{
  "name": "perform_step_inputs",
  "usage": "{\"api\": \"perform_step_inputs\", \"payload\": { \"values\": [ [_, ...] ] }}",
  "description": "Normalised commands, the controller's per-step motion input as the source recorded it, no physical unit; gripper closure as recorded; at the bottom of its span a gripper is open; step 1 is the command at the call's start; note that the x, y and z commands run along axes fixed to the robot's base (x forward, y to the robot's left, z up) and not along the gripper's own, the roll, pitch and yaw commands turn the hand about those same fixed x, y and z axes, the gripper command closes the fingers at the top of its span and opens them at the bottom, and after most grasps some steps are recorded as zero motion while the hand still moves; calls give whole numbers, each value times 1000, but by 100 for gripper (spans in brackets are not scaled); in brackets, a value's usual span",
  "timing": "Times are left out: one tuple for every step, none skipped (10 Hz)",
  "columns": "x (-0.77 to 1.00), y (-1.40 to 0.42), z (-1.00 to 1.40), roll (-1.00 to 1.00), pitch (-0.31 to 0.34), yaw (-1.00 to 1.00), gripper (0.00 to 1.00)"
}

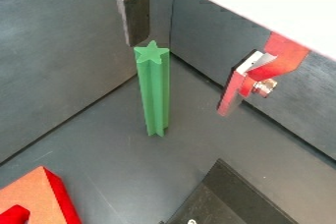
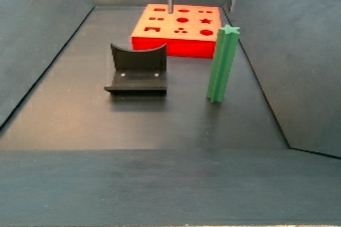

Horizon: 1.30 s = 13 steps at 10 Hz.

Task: Pick up the star object. Move up. Move to above the board. Insert the star object.
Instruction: Pick up the star object.

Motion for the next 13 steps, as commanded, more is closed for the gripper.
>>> {"api": "perform_step_inputs", "payload": {
  "values": [
    [0,0,0,0,-30,0,0],
    [6,-20,-23,6,0,0,0],
    [-529,-246,-100,0,-90,109,0],
    [-480,106,-74,0,-77,671,0],
    [-491,97,-111,0,-54,686,0],
    [-446,260,-63,-10,0,674,0],
    [-391,406,-26,-43,37,597,0],
    [-234,177,-11,-51,0,214,0],
    [-166,29,-426,39,20,0,0],
    [-103,377,-660,41,-11,0,0],
    [0,114,-737,149,-43,0,0],
    [69,0,0,0,26,0,0],
    [46,-274,-377,221,0,0,0]
  ]
}}
